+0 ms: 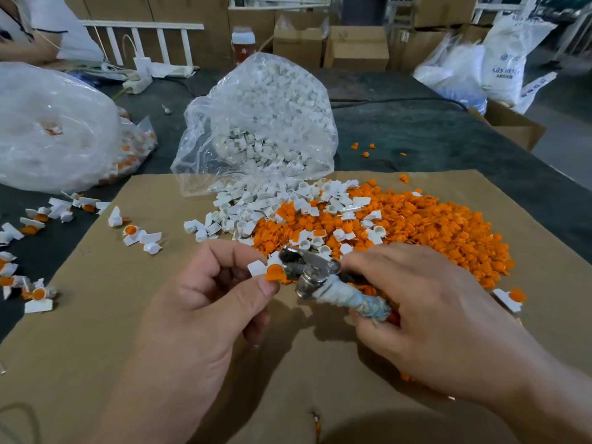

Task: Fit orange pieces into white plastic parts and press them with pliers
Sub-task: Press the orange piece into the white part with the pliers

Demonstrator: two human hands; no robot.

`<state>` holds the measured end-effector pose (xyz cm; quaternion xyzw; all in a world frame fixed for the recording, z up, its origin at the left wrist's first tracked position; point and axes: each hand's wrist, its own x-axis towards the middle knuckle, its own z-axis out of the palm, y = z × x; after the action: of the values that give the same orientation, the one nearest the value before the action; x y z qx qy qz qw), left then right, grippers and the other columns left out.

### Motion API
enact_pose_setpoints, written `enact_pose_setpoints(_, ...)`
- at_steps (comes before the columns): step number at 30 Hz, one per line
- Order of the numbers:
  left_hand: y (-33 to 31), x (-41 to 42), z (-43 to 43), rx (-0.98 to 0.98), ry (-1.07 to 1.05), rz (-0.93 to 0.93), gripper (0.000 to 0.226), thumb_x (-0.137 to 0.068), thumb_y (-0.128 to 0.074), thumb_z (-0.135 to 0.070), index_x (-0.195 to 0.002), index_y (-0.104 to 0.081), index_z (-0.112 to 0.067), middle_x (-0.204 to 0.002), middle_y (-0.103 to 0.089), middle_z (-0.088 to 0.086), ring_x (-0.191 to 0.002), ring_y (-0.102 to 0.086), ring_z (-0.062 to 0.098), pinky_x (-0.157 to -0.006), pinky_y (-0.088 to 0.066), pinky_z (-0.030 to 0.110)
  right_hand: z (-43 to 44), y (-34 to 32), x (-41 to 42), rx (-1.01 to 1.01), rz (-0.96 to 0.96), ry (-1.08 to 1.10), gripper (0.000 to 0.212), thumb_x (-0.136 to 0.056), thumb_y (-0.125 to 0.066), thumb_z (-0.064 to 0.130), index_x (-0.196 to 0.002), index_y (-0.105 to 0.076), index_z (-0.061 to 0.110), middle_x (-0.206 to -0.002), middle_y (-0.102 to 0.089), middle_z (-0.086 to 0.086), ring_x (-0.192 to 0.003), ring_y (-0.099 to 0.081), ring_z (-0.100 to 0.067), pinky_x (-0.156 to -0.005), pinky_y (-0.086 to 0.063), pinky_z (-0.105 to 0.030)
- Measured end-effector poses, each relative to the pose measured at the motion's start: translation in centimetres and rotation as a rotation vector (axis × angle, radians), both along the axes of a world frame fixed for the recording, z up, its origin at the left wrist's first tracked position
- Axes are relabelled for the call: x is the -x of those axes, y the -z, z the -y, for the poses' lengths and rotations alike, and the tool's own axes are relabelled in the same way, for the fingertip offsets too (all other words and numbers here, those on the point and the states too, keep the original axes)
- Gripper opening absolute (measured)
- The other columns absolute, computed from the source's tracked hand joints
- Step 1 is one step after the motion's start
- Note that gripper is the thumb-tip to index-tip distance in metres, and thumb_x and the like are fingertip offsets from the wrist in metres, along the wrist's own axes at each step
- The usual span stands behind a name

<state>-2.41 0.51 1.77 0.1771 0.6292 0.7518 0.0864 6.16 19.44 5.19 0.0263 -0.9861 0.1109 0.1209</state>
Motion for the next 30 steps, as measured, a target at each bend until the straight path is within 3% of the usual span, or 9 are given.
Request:
enact_pose_setpoints(4,0.2,0.1,0.1,-0.017,0.017,0.012,0.011,-0.067,-0.071,-0.015,-0.074,-0.072,-0.024,-0.058,-0.056,0.004,-0.047,-0.055,0.01,-0.041,-0.044,0.019,0.0,0.0,0.0,-0.011,0.03,-0.026,0.041,-0.079,-0.045,0.043,-0.113,-0.061,0.028,-0.092,-0.063,0.013,-0.088,-0.059,-0.013,-0.078,-0.048,-0.041)
enact_pose_setpoints(9,0.1,0.2,0.4,0.005,0.027,-0.01,0.014,-0.066,-0.074,-0.014,-0.073,-0.072,-0.026,-0.059,-0.057,0.002,-0.048,-0.055,0.011,-0.042,-0.045,0.02,0.0,0.1,0.0,-0.006,0.023,-0.029,0.038,-0.08,-0.046,0.043,-0.112,-0.061,0.029,-0.091,-0.062,0.014,-0.087,-0.058,-0.012,-0.078,-0.046,-0.041)
enact_pose_setpoints(12,0.2,0.3,0.4,0.031,0.025,-0.031,0.028,-0.055,-0.09,-0.014,-0.074,-0.072,-0.024,-0.057,-0.055,0.003,-0.046,-0.054,0.011,-0.041,-0.044,0.019,-0.2,0.1,0.0,0.021,0.007,-0.024,0.033,-0.08,-0.049,0.041,-0.11,-0.06,0.031,-0.089,-0.06,0.016,-0.085,-0.055,-0.01,-0.077,-0.045,-0.04)
enact_pose_setpoints(15,0.1,0.3,0.4,0.017,0.043,-0.034,0.026,-0.061,-0.087,-0.007,-0.074,-0.073,-0.024,-0.058,-0.057,0.002,-0.046,-0.054,0.012,-0.041,-0.045,0.02,-0.3,0.1,-0.1,0.016,0.004,-0.029,0.034,-0.079,-0.049,0.041,-0.111,-0.059,0.032,-0.088,-0.059,0.016,-0.084,-0.055,-0.01,-0.077,-0.045,-0.04)
enact_pose_setpoints(18,0.4,0.3,0.5,0.005,0.074,-0.034,0.012,-0.066,-0.074,-0.017,-0.073,-0.073,-0.027,-0.058,-0.058,0.001,-0.047,-0.055,0.011,-0.042,-0.045,0.02,-0.2,0.2,-0.1,0.006,0.014,-0.046,0.04,-0.079,-0.05,0.042,-0.115,-0.06,0.029,-0.092,-0.061,0.015,-0.088,-0.058,-0.011,-0.079,-0.046,-0.041)
enact_pose_setpoints(21,0.5,0.3,0.7,0.015,0.099,-0.063,0.019,-0.06,-0.084,-0.026,-0.075,-0.072,-0.028,-0.06,-0.059,0.001,-0.049,-0.055,0.011,-0.043,-0.046,0.021,-0.2,0.2,-0.2,0.001,0.01,-0.046,0.042,-0.079,-0.049,0.043,-0.116,-0.061,0.027,-0.094,-0.063,0.014,-0.089,-0.059,-0.012,-0.079,-0.047,-0.041)
enact_pose_setpoints(27,1.3,0.7,1.0,0.189,0.03,-0.224,0.026,-0.067,-0.07,-0.049,-0.088,-0.07,-0.035,-0.062,-0.058,0.0,-0.055,-0.056,0.02,-0.05,-0.047,0.04,0.0,0.2,0.0,-0.041,0.015,-0.038,0.047,-0.079,-0.044,0.044,-0.117,-0.062,0.024,-0.097,-0.065,0.013,-0.09,-0.06,-0.014,-0.079,-0.048,-0.042)
enact_pose_setpoints(30,1.3,0.7,1.2,0.218,0.042,-0.259,0.024,-0.07,-0.067,-0.05,-0.091,-0.07,-0.037,-0.062,-0.06,-0.004,-0.056,-0.059,0.017,-0.051,-0.05,0.035,0.0,0.3,0.0,-0.056,0.02,-0.031,0.047,-0.078,-0.045,0.044,-0.117,-0.062,0.025,-0.098,-0.064,0.013,-0.09,-0.06,-0.013,-0.079,-0.048,-0.039)
